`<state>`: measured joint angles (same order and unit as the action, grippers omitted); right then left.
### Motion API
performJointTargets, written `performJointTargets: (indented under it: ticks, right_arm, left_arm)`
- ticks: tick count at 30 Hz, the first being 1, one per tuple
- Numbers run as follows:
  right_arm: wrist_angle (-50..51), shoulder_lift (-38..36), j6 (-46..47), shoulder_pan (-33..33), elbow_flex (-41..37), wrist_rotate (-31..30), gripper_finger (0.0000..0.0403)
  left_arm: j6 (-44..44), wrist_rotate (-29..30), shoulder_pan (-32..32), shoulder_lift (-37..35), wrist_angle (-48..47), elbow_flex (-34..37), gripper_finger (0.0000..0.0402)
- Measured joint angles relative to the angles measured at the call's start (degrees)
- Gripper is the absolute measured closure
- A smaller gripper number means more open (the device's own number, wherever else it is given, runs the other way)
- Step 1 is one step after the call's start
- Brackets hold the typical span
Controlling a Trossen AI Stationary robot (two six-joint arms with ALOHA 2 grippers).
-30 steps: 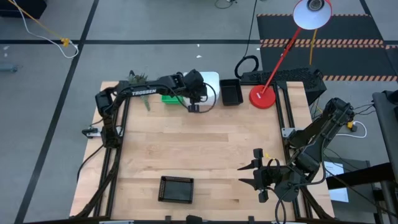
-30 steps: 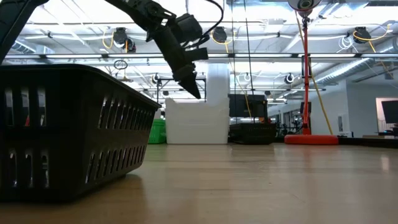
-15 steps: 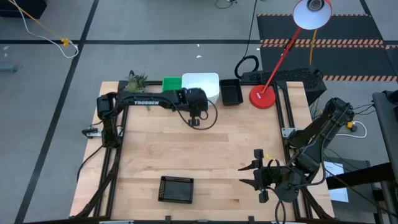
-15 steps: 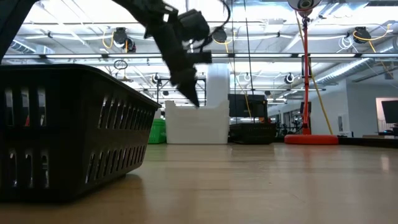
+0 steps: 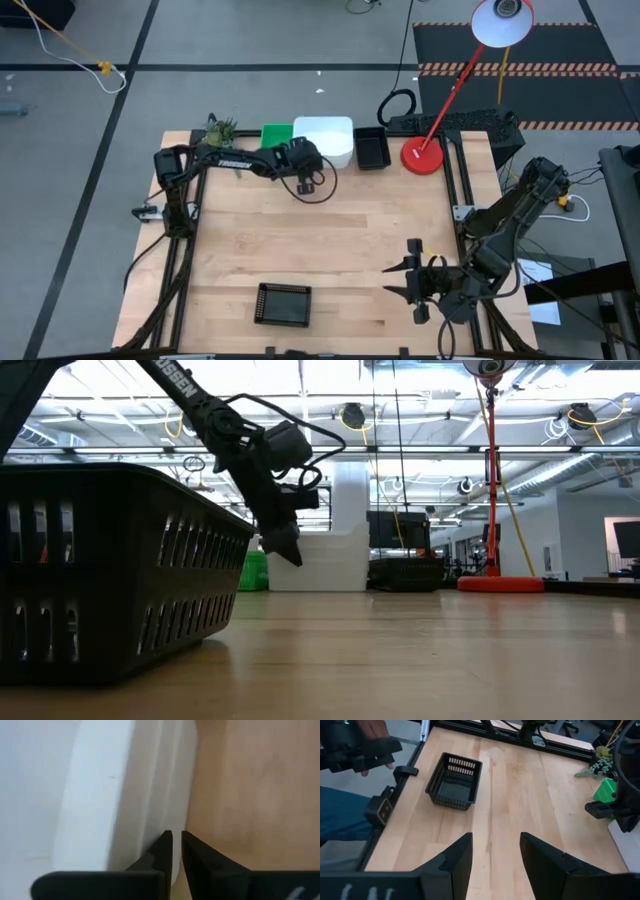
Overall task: Stack baskets by color
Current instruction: Stack the bottom white bin on the stacked white bins
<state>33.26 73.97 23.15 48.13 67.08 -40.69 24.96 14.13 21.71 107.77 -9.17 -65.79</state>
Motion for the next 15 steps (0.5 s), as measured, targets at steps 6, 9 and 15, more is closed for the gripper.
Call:
performJointTargets:
  ticks: [6,9,15]
  right_arm:
    - [0.01,0.00,-0.25,-0.95,-0.01,0.07,0.0245]
    - [0.00,0.00,-0.09,-0.93,-0.01,0.11,0.0245]
    - [-0.01,0.00,0.15,-0.91,-0.01,0.22,0.0245]
  left_arm:
    - [0.86,-1.97,2.17,0.00,3.14,0.02,0.0373]
    - [0.15,-3.37,2.84,0.00,3.32,0.02,0.0373]
    - [-2.11,-4.68,1.89,-1.78,0.87,0.04,0.0373]
